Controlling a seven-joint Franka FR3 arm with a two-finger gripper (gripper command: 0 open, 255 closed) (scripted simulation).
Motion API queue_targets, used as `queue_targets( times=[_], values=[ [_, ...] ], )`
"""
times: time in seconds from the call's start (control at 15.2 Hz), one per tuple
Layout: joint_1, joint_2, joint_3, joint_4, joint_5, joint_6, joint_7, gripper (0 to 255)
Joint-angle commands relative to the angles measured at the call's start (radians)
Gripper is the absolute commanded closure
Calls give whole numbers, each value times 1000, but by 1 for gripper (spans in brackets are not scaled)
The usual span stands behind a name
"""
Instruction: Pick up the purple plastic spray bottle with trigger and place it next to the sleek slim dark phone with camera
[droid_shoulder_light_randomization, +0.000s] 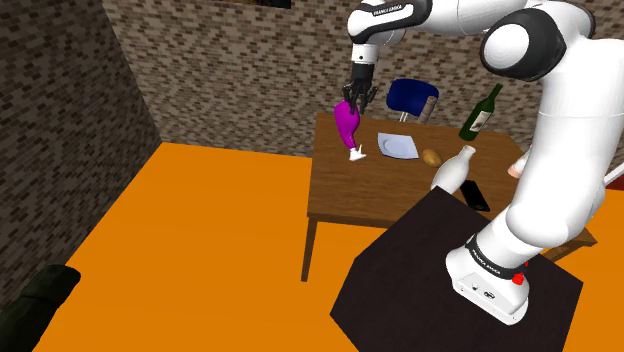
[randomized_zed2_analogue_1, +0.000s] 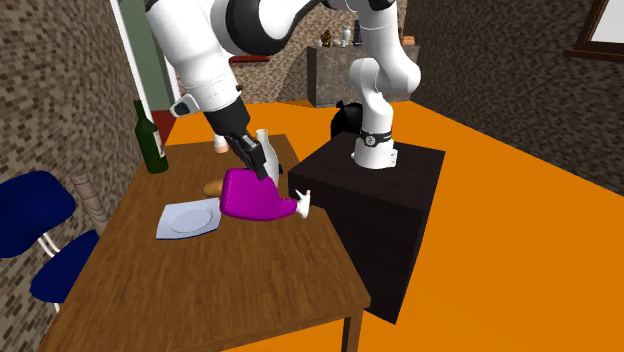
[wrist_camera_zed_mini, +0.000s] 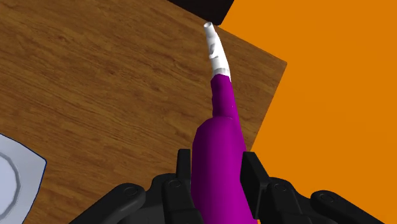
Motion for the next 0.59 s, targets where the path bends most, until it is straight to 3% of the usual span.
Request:
queue_targets(
  times=[0.0, 0.53],
  values=[
    [0, -8, 0, 14, -1, -21, 4, 255],
    [-2, -30, -1, 89, -5, -117, 17, 255]
  ],
)
